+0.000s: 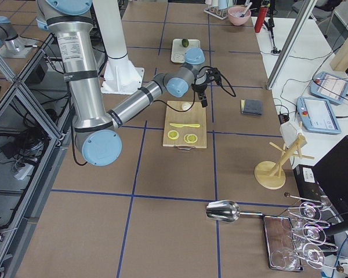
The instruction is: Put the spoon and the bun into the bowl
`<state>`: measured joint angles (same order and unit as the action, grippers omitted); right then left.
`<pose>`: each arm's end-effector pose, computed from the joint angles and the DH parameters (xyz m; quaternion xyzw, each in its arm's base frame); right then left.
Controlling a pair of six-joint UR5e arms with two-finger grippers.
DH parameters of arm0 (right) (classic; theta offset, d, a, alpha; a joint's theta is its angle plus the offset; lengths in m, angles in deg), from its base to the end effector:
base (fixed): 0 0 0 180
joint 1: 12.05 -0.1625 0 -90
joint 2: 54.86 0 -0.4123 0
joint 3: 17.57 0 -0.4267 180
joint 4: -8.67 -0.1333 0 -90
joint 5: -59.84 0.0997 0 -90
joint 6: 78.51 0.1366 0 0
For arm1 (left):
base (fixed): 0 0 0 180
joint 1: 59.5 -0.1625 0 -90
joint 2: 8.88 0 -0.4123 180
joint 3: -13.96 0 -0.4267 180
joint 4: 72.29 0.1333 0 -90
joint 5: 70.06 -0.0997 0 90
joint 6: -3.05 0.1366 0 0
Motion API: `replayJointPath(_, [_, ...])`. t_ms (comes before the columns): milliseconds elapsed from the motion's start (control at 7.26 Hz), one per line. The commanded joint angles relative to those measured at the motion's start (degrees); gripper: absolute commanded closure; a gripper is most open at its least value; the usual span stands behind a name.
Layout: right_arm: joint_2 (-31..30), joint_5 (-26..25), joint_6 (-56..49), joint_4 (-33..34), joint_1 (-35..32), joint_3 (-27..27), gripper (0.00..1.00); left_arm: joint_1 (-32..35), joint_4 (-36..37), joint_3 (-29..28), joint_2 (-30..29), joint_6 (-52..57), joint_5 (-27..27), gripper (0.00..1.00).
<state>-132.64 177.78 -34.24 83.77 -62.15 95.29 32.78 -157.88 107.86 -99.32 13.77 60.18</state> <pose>-0.3272 -0.4994 0.3215 0.1576 -0.4372 -0.0684 0.8828 -0.0660 -0.5260 0.6469 0.0384 0.3418 0.0689 0.9364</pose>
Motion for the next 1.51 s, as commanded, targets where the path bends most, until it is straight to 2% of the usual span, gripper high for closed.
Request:
replayJointPath(0, [5.8,-13.0,9.3,0.1,12.7,-4.1,0.01,0.2,0.1,0.1,0.2,-0.1,0.1,0.00])
replayJointPath(138, [6.2,-17.3,10.2,0.2,16.4,-4.5,0.02,0.2,0.0,0.1,0.2,-0.1,0.1,0.00])
replayJointPath(413, [7.1,-21.3,11.5,0.2,20.3,-8.3,0.14,0.2,-0.2,0.2,0.1,-0.1,0.1,0.00])
replayJointPath(964, [6.0,-21.9,11.4,1.4,21.0,-8.9,0.23,0.2,-0.3,0.1,0.2,-0.2,0.2,0.00])
replayJointPath(1101, [6.7,-21.9,11.5,4.4,21.1,-8.7,0.33,0.2,-0.3,0.1,0.2,-0.2,1.6,0.00])
replayJointPath(1239, [6.7,-21.8,11.4,4.5,21.1,-8.5,0.57,0.2,-0.3,0.0,0.2,-0.2,3.0,0.00])
replayJointPath(1377, [6.8,-21.6,11.4,4.5,21.1,-8.3,0.96,0.2,-0.3,0.0,0.3,-0.2,3.1,0.00])
